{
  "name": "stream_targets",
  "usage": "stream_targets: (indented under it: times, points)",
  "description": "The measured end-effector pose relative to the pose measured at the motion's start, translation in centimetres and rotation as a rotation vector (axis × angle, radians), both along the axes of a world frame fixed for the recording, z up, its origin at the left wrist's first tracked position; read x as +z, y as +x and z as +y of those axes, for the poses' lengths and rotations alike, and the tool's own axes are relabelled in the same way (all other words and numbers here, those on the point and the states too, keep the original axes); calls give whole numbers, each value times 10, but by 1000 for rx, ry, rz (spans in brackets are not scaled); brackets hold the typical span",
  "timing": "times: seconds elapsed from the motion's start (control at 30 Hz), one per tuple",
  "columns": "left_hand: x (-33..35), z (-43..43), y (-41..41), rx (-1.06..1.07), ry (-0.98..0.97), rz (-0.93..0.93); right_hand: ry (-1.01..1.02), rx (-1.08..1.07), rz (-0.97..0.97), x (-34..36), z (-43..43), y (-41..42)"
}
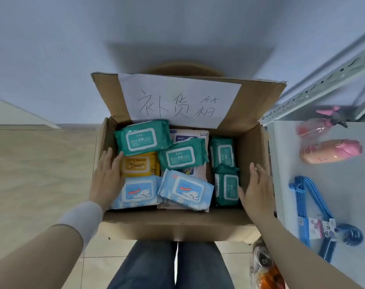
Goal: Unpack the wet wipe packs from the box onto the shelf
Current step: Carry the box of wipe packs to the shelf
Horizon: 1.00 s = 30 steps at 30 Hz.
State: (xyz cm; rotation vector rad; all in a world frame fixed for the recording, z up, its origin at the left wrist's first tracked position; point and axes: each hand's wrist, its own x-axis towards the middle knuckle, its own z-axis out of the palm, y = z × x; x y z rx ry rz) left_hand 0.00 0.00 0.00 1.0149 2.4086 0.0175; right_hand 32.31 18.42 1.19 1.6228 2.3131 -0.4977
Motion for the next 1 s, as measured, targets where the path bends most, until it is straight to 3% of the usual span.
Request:
stream_targets:
  times: [0.07, 0.13, 0.2, 0.3, 0.43, 0.67, 0.83, 1.0]
  points:
    - [-9, 1, -14, 309, 94, -21, 94, -245, 99, -8, 25, 6]
    - [-18, 2, -27, 605, 86, -172, 47, -407, 107, -19, 50, 12]
    - [-29, 4, -37, 677, -32, -229, -94, -477, 114, -34, 70, 19]
    - [-41, 4, -52, 632, -133, -192, -245, -446, 34, -50, 83, 21]
    - [-49, 7, -63, 534, -212, -136, -214, -402, -94, -62, 93, 20]
    - [-45, 9, -66, 408, -270, -125, -264, -398, -98, -52, 92, 15]
    - [-37, 5, -68, 272, -274, -118, -201, -437, -61, -36, 47, 29]
    - [-24, 3, -69, 49, -271, -125, -243, -642, -33, -26, -31, 77]
